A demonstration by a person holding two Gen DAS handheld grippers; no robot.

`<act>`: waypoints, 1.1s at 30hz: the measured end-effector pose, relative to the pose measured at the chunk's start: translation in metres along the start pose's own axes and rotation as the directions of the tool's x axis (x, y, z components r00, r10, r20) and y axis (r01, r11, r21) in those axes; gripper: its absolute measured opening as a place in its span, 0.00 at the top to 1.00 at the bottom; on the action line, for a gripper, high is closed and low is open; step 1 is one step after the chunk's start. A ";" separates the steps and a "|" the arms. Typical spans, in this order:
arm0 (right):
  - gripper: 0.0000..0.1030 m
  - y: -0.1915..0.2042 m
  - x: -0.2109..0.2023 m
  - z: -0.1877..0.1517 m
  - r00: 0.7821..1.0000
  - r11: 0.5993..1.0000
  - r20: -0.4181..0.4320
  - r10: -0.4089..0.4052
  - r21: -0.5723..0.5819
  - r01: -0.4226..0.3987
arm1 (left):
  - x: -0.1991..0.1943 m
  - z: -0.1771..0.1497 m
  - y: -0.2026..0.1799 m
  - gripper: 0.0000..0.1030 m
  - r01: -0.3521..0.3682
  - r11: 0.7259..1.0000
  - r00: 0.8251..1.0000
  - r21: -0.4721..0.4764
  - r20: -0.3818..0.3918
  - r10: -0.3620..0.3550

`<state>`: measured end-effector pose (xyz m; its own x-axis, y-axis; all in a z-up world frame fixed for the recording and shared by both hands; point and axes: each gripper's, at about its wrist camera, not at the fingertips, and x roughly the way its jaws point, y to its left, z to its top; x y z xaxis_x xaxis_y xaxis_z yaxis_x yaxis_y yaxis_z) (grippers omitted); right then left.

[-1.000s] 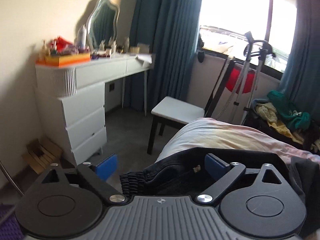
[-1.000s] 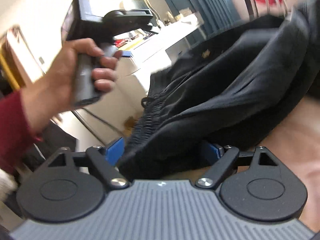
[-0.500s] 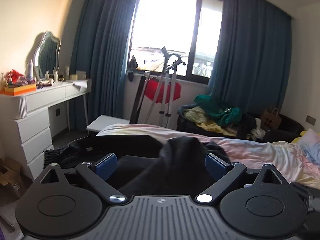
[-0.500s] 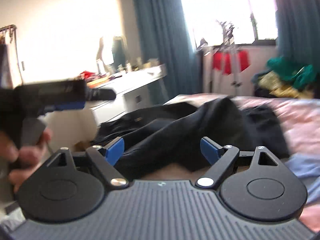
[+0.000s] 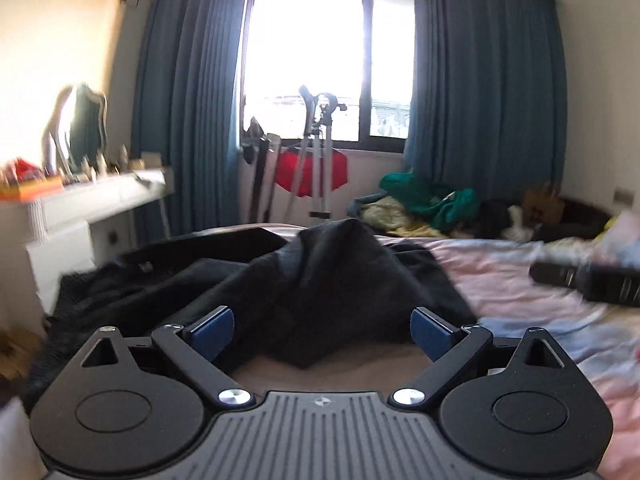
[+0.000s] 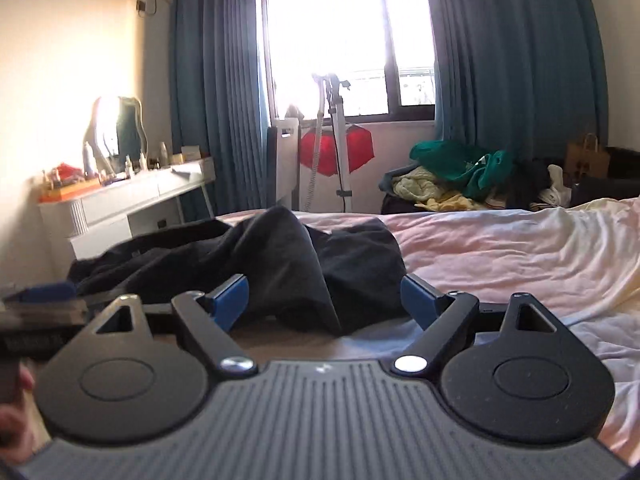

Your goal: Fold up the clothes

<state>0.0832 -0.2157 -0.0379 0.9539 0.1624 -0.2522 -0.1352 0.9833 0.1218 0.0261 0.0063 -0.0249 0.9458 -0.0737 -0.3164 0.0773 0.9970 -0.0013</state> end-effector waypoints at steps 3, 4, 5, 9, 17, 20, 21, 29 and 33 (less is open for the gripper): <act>0.18 -0.002 0.002 -0.001 1.000 1.000 0.006 0.016 0.007 -0.016 | 0.007 0.001 0.004 0.06 -0.014 1.000 1.000 0.010 0.002 0.014; 0.18 -0.004 -0.001 -0.004 1.000 1.000 -0.001 0.019 0.009 -0.019 | 0.009 0.000 0.008 0.06 -0.003 1.000 1.000 -0.002 -0.004 0.003; 0.18 -0.004 0.000 -0.006 1.000 1.000 -0.011 0.022 0.012 -0.022 | 0.010 0.000 0.011 0.06 0.004 1.000 1.000 -0.010 -0.016 -0.004; 0.18 -0.002 0.007 -0.010 0.999 0.999 -0.045 0.024 0.023 -0.023 | 0.018 -0.004 0.025 0.06 0.044 0.998 0.996 -0.048 -0.071 -0.048; 0.18 0.001 0.001 -0.012 0.997 0.999 -0.071 0.008 0.038 -0.005 | 0.018 -0.004 0.038 0.06 0.060 0.993 0.992 -0.105 -0.102 -0.071; 0.18 -0.003 -0.001 -0.014 0.995 0.995 -0.101 0.002 0.104 0.008 | 0.021 -0.006 0.043 0.08 0.082 0.985 0.988 -0.149 -0.118 -0.100; 0.18 -0.005 -0.004 -0.014 0.995 0.990 -0.104 0.006 0.142 0.009 | 0.022 -0.007 0.046 0.09 0.096 0.981 0.985 -0.171 -0.124 -0.118; 0.18 -0.011 -0.017 -0.015 0.993 0.978 -0.114 -0.016 0.203 0.039 | 0.049 -0.016 0.060 0.11 0.114 0.960 0.977 -0.255 -0.147 -0.155; 0.18 -0.021 -0.013 -0.016 0.989 0.969 -0.142 -0.038 0.236 0.071 | 0.080 -0.009 0.060 0.15 0.109 0.962 0.973 -0.250 -0.173 -0.155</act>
<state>0.0699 -0.2376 -0.0525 0.9107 0.1353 -0.3904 -0.0003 0.9451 0.3267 0.1034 0.0609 -0.0586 0.8532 -0.2226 -0.4717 0.0987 0.9569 -0.2730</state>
